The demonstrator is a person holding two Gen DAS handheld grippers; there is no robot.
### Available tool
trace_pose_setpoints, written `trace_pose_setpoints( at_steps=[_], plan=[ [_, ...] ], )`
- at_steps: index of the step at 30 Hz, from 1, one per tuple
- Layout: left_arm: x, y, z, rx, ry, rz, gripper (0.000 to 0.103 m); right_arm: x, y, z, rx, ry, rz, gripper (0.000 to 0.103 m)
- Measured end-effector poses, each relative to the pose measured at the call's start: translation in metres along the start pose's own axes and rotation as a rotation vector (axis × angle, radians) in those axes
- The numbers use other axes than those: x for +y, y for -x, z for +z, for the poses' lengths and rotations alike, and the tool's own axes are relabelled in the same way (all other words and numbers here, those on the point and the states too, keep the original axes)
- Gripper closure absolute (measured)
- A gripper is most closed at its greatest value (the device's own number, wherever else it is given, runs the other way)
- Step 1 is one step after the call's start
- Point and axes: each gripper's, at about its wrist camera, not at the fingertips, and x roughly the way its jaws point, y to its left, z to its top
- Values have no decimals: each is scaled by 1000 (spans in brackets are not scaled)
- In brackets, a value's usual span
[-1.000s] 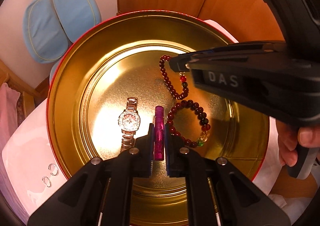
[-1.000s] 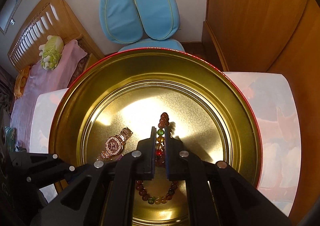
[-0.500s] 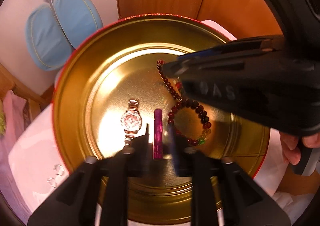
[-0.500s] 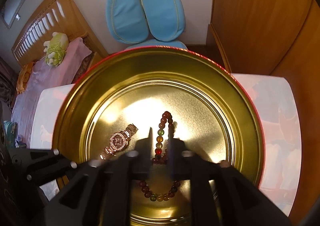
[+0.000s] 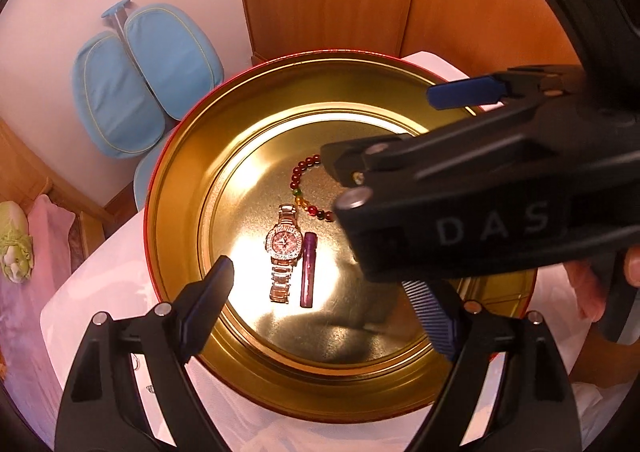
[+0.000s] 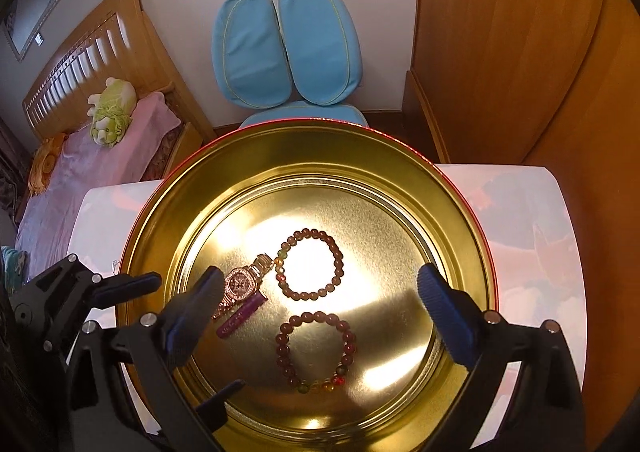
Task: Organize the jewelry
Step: 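Open both tools and withdraw them from the tin toward the remaining beads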
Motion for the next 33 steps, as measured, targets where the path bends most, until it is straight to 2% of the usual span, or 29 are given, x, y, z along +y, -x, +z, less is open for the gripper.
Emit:
trace_pose_setpoints(
  at_steps=[4,8,14,27,33],
  plan=[
    [1,7,-3,-21,24,10,20,-2,7,-7,-5,-13,-9,5],
    [6,25,-9,-73,72,-13,20,-3,22,-12,-25,-26,-5,5],
    [11,44,-24,-101,130,-25,19,-6,50,-26,-77,-72,41,5],
    [14,69,-85,-59,208,42,19,1,95,-65,-109,-68,100,5],
    [17,88,-112,-62,265,61,19,19,116,-79,-122,-2,116,5]
  ],
)
